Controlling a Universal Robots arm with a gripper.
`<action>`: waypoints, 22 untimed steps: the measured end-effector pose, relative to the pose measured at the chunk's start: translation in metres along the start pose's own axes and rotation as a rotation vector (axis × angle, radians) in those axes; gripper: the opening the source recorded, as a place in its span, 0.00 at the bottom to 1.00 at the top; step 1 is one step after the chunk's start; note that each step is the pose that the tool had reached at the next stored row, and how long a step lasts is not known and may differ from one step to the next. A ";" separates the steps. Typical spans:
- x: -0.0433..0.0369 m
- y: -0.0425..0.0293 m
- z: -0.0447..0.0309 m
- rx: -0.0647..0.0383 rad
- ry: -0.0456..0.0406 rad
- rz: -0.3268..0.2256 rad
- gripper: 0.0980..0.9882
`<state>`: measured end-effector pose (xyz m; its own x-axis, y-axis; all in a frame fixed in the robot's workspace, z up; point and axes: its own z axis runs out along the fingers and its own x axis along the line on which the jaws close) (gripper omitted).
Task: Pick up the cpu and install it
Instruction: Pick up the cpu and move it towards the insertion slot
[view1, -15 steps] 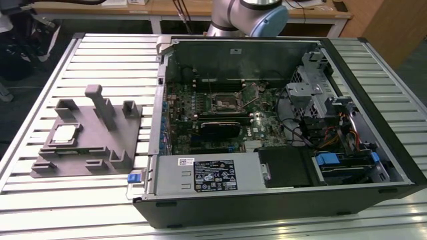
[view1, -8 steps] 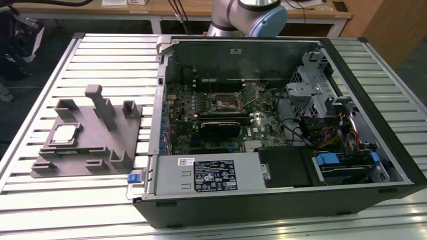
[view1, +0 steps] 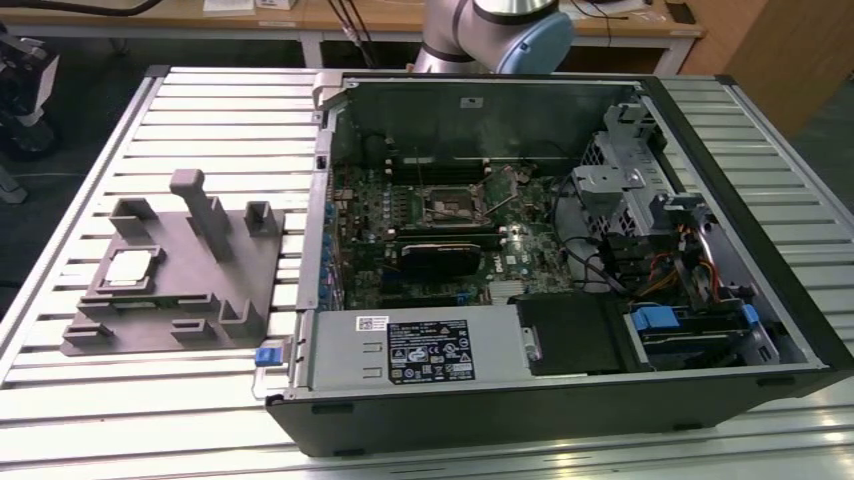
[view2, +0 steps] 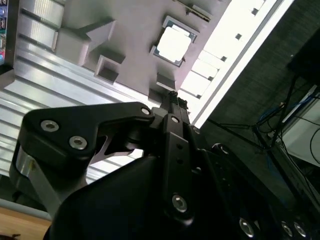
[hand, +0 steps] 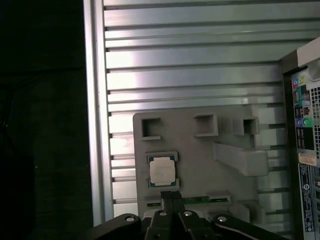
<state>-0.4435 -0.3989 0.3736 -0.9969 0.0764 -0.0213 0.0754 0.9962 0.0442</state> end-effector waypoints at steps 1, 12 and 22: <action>0.0000 -0.0001 0.0004 0.000 0.0001 0.000 0.01; -0.0002 -0.0105 0.0165 -0.001 0.0015 -0.006 0.01; 0.0004 -0.0141 0.0345 -0.001 0.0052 -0.034 0.22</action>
<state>-0.4441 -0.4115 0.3385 -0.9989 0.0424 -0.0176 0.0416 0.9981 0.0445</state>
